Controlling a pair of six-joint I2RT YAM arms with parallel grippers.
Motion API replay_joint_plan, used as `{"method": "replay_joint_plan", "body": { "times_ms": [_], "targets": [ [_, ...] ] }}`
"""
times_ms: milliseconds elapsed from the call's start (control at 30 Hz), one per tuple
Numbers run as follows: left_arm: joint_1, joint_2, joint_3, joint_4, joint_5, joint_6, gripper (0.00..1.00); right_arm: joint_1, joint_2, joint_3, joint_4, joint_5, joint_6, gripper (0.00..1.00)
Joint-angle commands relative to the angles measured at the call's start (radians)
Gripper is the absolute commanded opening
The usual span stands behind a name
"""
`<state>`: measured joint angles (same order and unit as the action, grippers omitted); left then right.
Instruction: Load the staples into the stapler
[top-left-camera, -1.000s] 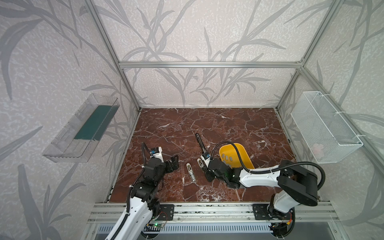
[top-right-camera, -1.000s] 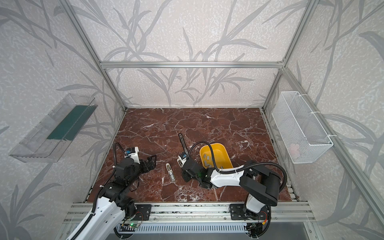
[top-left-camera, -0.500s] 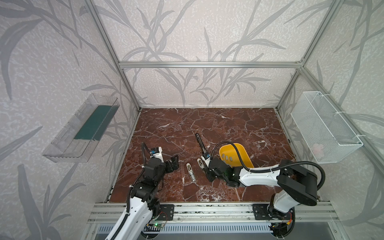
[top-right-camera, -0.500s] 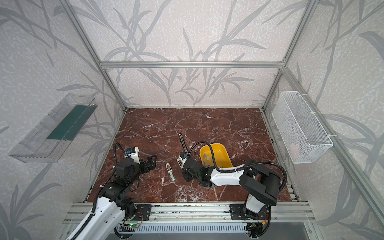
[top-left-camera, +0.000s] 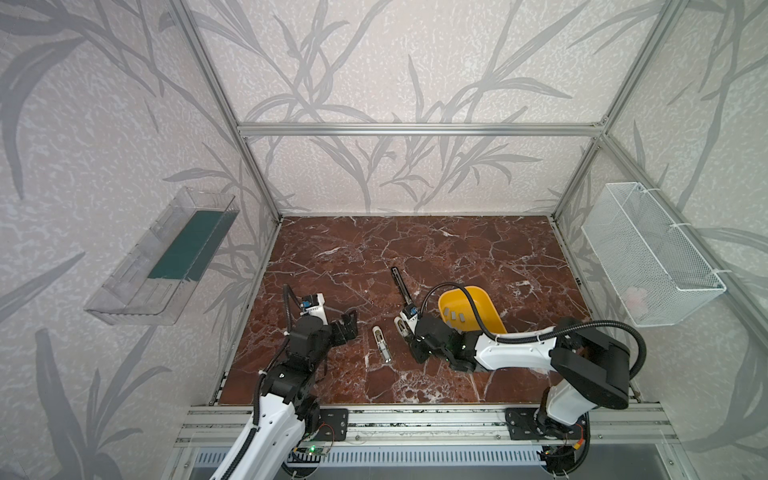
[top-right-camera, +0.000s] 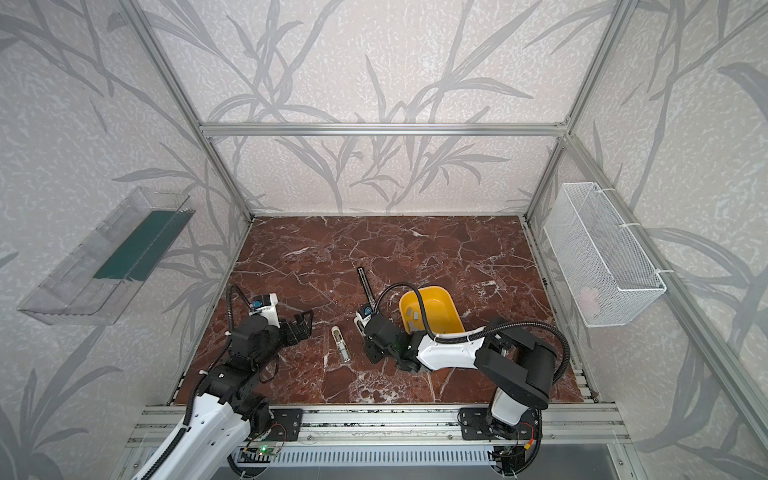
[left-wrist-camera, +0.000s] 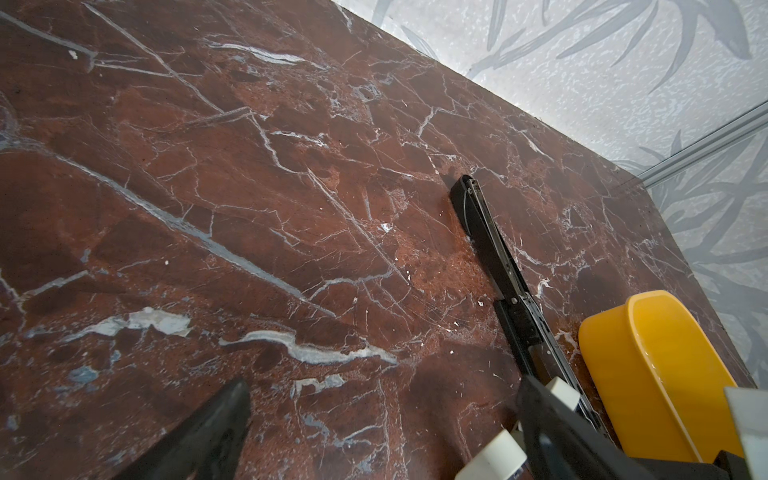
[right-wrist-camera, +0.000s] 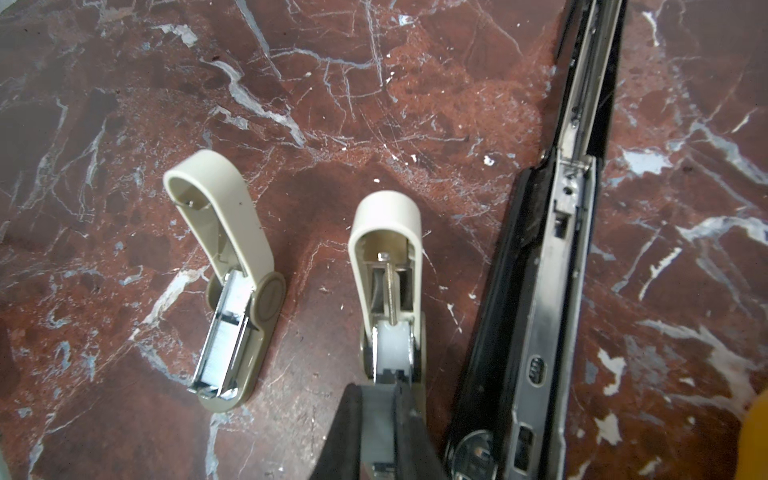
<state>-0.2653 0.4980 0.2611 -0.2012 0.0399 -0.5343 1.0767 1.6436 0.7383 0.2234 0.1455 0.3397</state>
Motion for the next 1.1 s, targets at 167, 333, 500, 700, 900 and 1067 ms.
{"method": "replay_joint_plan", "body": {
  "times_ms": [167, 333, 500, 700, 900, 1067],
  "targets": [
    [0.005, -0.007, 0.009, 0.019, 0.004, 0.005, 0.99, -0.011, 0.016, 0.039, -0.041, 0.013, -0.027, 0.00],
    [0.005, -0.006, 0.009, 0.019, 0.006, 0.005, 0.99, -0.013, 0.022, 0.047, -0.052, 0.009, -0.025, 0.00],
    [0.004, -0.006, 0.010, 0.020, 0.006, 0.006, 0.99, -0.014, 0.023, 0.049, -0.053, 0.011, -0.025, 0.00],
    [0.005, -0.007, 0.009, 0.020, 0.006, 0.006, 0.99, -0.015, 0.029, 0.054, -0.055, 0.003, -0.025, 0.00],
    [0.004, -0.005, 0.010, 0.021, 0.004, 0.006, 0.99, -0.016, 0.031, 0.061, -0.062, 0.001, -0.034, 0.00],
    [0.005, -0.004, 0.010, 0.024, 0.006, 0.006, 0.99, -0.017, 0.036, 0.067, -0.071, 0.005, -0.036, 0.00]
  ]
}}
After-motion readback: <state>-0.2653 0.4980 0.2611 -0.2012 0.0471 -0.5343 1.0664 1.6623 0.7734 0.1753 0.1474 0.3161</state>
